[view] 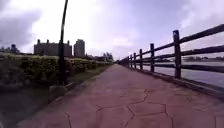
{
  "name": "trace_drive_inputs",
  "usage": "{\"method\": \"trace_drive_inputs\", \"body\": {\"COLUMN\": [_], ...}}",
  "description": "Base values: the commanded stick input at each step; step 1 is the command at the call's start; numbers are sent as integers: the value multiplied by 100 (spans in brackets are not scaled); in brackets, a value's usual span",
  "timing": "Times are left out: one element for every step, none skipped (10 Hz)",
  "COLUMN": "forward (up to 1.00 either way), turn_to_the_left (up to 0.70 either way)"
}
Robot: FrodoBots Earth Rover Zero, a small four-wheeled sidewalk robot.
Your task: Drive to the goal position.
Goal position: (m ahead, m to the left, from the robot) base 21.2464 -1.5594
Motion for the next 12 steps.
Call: {"method": "trace_drive_inputs", "body": {"forward": [100, 100, 100, 100, 100, 100, 100, 100, 100, 100, 100, 100], "turn_to_the_left": [0, 0, 0, 0, 0, 0, 0, 0, 16, 1, 0, 0]}}
